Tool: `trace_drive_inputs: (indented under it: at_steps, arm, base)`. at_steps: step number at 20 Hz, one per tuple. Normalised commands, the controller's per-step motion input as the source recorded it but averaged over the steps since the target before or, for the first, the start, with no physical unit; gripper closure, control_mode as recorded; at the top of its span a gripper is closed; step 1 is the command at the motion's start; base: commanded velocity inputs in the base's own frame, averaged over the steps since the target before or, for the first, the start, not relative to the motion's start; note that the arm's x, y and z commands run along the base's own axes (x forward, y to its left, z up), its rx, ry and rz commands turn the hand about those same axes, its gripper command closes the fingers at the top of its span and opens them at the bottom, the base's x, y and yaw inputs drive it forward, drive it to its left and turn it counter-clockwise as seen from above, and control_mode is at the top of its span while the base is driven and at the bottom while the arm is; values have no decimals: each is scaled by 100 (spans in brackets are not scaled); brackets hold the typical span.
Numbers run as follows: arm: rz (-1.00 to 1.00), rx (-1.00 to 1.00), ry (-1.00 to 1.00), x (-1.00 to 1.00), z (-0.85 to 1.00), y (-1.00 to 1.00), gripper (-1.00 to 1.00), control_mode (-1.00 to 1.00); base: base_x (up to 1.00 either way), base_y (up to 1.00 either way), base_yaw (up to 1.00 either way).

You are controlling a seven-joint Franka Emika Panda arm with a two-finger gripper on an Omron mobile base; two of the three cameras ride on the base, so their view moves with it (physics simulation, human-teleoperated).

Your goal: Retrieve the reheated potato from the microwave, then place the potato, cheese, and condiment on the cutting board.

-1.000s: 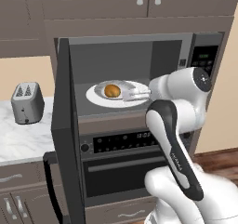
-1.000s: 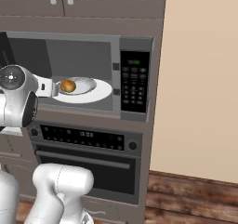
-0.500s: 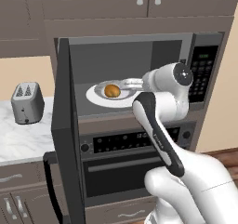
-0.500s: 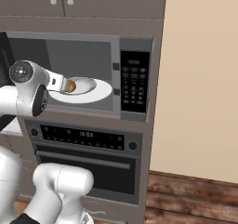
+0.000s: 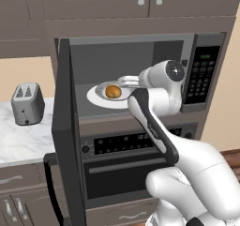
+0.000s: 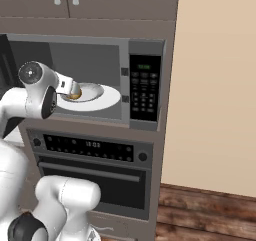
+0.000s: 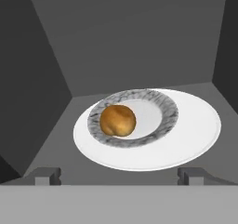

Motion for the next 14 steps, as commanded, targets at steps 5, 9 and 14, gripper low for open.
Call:
trace_drive_inputs:
  at_steps: [5,9,14]
  arm:
    - [0,0,7,34,-44,4,-100,-100]
    - [0,0,7,36,-43,8,-100,-100]
    - [0,0,1,39,-10,15,-100,-100]
  base:
    - [0,0,0]
    - [0,0,0]
    - [0,0,0]
